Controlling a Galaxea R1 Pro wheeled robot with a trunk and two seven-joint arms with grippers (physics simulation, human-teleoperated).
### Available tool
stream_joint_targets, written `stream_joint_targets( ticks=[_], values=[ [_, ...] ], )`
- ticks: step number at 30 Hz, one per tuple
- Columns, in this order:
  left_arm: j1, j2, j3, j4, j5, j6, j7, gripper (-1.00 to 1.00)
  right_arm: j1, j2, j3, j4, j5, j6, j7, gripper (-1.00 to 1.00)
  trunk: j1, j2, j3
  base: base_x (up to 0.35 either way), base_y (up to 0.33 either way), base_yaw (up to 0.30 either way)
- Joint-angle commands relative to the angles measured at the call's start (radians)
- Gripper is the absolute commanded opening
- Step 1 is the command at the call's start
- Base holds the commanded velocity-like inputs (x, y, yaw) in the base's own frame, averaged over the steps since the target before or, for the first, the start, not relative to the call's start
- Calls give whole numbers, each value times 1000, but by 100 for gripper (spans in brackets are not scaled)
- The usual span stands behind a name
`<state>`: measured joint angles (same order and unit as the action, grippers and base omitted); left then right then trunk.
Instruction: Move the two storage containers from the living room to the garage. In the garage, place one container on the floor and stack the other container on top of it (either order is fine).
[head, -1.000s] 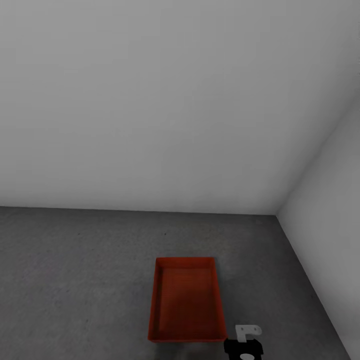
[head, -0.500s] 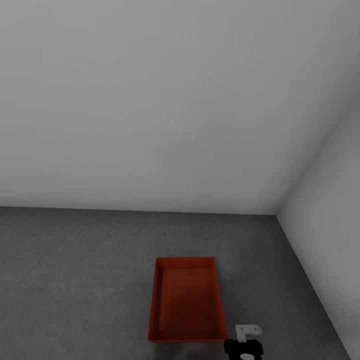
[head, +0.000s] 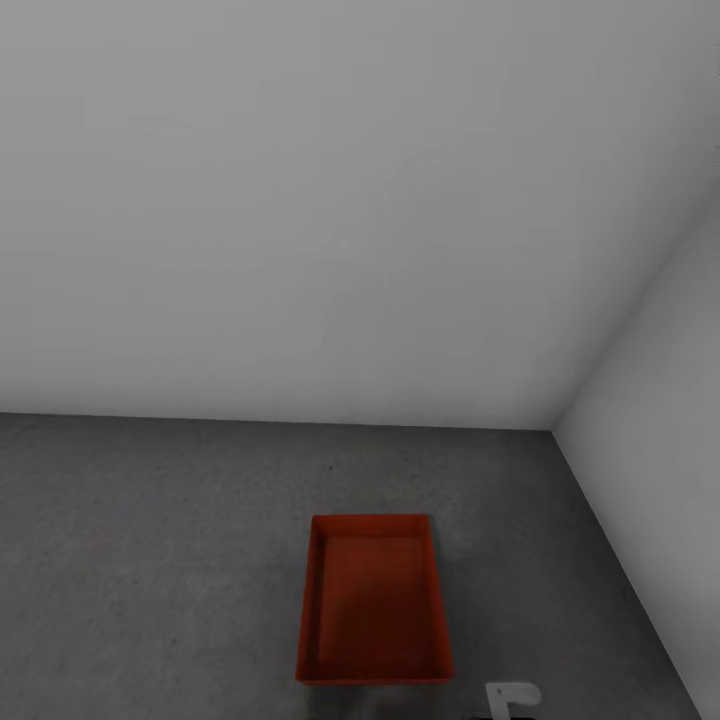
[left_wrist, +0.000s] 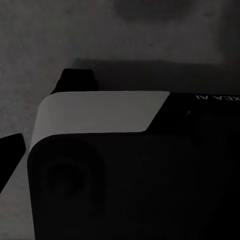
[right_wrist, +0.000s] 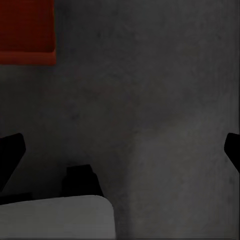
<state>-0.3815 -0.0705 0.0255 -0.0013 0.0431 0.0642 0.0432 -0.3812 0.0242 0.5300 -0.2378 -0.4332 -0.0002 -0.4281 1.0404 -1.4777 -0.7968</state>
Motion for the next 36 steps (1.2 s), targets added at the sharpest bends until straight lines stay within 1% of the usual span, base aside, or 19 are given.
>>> stream_joint_targets(
  ticks=[1,4,6,7,9,10,11,13,18,24,29,31,35,36],
  values=[
    [0,0,2,0,4,3,3,100,0,0,9,7,-11,0,-4,100,0,0,-1,0,0,0],
    [-1,0,2,0,5,3,3,100,0,1,8,35,-14,0,0,100,0,0,-1,0,0,0],
    [1,0,2,0,5,3,3,100,1,2,8,78,-13,-1,5,100,0,0,-1,0,0,0],
    [2,0,2,0,5,3,3,100,1,6,8,115,-13,-2,12,100,0,0,-1,0,0,0],
    [8,0,2,0,5,3,3,100,1,28,8,188,-12,-11,33,100,0,0,-1,0,0,0],
    [10,0,2,0,5,3,3,100,3,34,8,204,-12,-15,39,100,0,0,-1,0,0,0],
    [15,0,2,0,5,3,3,100,11,43,8,228,-12,-26,50,100,0,0,-1,0,0,0],
    [23,0,2,0,5,3,3,100,43,55,8,252,-11,-47,65,100,0,0,-1,0,0,0],
    [31,0,2,0,5,3,3,100,114,62,8,266,3,-83,75,100,0,0,-1,0,0,0],
    [33,1,3,0,6,3,3,100,131,62,7,269,-3,-88,82,100,0,0,-1,0,0,0],
    [33,9,4,0,6,3,4,100,132,63,7,270,-3,-87,94,100,0,0,-1,0,0,0],
    [33,12,4,0,6,3,4,100,133,64,7,270,0,-86,119,100,0,0,-1,0,0,0],
    [33,13,3,0,7,3,4,100,133,62,7,270,2,-85,197,100,0,0,2,0,0,0],
    [33,13,3,0,7,3,4,100,133,62,7,270,2,-85,204,100,0,0,3,0,0,0]
  ],
)
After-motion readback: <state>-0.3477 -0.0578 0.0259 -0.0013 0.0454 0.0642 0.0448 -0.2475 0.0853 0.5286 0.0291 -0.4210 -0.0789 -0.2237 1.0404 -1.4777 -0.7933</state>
